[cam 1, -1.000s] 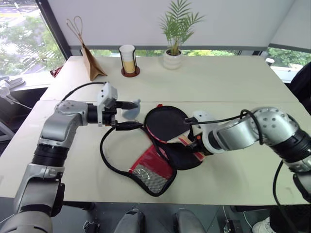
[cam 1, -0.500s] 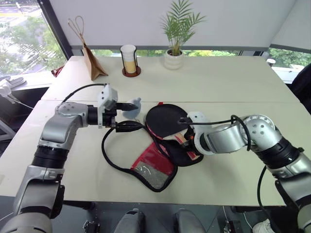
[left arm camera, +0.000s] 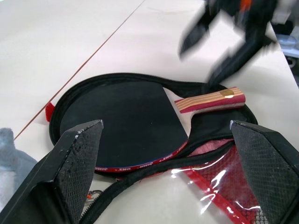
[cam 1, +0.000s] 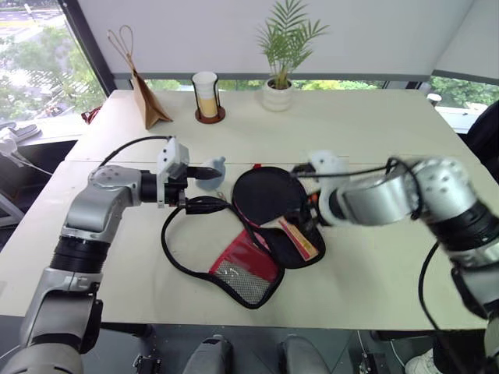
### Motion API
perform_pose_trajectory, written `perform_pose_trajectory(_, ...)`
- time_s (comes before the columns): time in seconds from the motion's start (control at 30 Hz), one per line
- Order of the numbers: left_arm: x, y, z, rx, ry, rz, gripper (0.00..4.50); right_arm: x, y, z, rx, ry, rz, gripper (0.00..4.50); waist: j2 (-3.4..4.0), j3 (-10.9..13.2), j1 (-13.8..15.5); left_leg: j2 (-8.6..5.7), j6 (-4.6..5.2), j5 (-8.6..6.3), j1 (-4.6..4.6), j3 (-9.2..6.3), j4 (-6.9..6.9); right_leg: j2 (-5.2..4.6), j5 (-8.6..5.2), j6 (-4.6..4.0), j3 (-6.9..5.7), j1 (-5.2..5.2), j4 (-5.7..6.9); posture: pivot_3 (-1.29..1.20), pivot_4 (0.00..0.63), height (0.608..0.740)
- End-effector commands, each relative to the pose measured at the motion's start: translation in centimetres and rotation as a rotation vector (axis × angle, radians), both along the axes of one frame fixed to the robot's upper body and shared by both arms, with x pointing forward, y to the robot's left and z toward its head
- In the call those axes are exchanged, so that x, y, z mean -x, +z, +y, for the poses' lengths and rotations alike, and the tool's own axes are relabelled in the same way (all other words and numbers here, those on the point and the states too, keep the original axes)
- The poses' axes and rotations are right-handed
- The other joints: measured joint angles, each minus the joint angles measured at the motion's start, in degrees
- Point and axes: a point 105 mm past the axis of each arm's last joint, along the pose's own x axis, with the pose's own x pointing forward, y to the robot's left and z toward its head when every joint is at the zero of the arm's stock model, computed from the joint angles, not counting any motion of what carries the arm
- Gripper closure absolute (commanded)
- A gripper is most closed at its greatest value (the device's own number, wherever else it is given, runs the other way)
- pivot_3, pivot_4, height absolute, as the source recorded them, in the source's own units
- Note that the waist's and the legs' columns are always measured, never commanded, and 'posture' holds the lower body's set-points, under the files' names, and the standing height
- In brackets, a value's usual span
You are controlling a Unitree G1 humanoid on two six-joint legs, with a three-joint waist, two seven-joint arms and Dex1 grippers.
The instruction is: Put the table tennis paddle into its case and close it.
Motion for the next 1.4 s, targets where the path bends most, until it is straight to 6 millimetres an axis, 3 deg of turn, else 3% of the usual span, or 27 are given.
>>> perform_pose_trajectory(0.03, 0.3, 1.3, 0.7, 0.01, 0.014, -0.048, 0.0, 0.3, 3.6, 0.8, -0.01, 0.147, -0.187, 0.02, -0.01, -0.01, 0.08, 0.0, 0.01, -0.01, 0.0, 0.0, -0.02, 0.0, 0.0, 0.0, 0.0, 0.0, 0.0, 0.0, 0.15, 0.74)
perform_pose_trajectory(0.17, 0.4, 1.4, 1.6, 0.004, 0.046, -0.046, 0.0, 0.7, 3.8, 0.9, -0.012, 0.319, -0.306, 0.02, -0.02, -0.01, 0.21, -0.02, 0.14, -0.08, 0.0, 0.0, 0.01, 0.04, 0.0, 0.01, 0.0, 0.02, 0.01, 0.0, 0.15, 0.74)
perform_pose_trajectory(0.33, 0.8, 1.1, 3.7, -0.02, 0.117, -0.035, 0.0, 0.2, 0.3, -0.9, 0.073, 0.494, -0.383, 0.02, -0.05, -0.03, -0.01, -0.06, 0.4, -0.23, 0.0, 0.04, 0.06, 0.08, -0.01, 0.01, -0.01, -0.03, 0.06, 0.0, 0.15, 0.74)
perform_pose_trajectory(0.4, 1.1, 0.8, 4.7, -0.037, 0.15, -0.024, 0.0, 0.0, -0.9, -1.5, 0.04, 0.522, -0.389, 0.02, -0.03, -0.01, -0.06, -0.05, 0.36, -0.2, 0.01, 0.06, 0.06, 0.07, -0.01, 0.01, 0.0, -0.04, 0.08, 0.0, 0.15, 0.74)
perform_pose_trajectory(0.57, 1.7, -0.1, 6.4, -0.061, 0.209, 0.009, 0.0, -1.1, -1.7, -2.2, -0.062, 0.504, -0.433, 0.02, -0.02, -0.01, 0.06, 0.0, 0.09, -0.05, 0.04, 0.1, 0.06, 0.05, 0.0, 0.01, 0.1, -0.08, 0.13, 0.0, 0.15, 0.74)
perform_pose_trajectory(0.67, 2.1, -1.1, 7.5, -0.084, 0.242, 0.036, 0.0, -0.5, -2.8, -2.3, -0.089, 0.549, -0.402, 0.02, -0.03, -0.02, 0.44, -0.01, 0.06, -0.04, 0.05, 0.07, 0.07, 0.02, 0.0, 0.01, 0.1, -0.03, 0.12, 0.0, 0.15, 0.74)
perform_pose_trajectory(0.93, 1.8, -3.3, 9.9, -0.065, 0.328, 0.162, 0.0, 4.2, -2.4, -0.9, -0.129, 0.804, -0.281, 0.02, -0.03, -0.01, 1.67, -0.02, 0.07, -0.04, 0.06, 0.06, 0.07, 0.01, 0.0, 0.01, 0.1, -0.01, 0.07, 0.0, 0.15, 0.74)
perform_pose_trajectory(1.23, -0.2, -5.9, 11.2, 0.06, 0.391, 0.376, 0.0, 4.7, -1.8, -0.6, -0.106, 0.82, -0.299, 0.02, -0.05, -0.02, 1.68, -0.04, 0.07, -0.04, 0.07, 0.06, 0.12, 0.02, 0.0, 0.01, 0.05, 0.0, 0.1, 0.0, 0.15, 0.74)
perform_pose_trajectory(1.4, -0.4, -7.4, 10.3, 0.092, 0.336, 0.483, 0.0, 4.9, -1.6, -0.7, -0.096, 0.804, -0.306, 0.02, -0.06, -0.03, 1.6, -0.05, 0.07, -0.04, 0.07, 0.06, 0.12, 0.02, 0.0, 0.01, 0.04, -0.02, 0.15, 0.0, 0.15, 0.74)
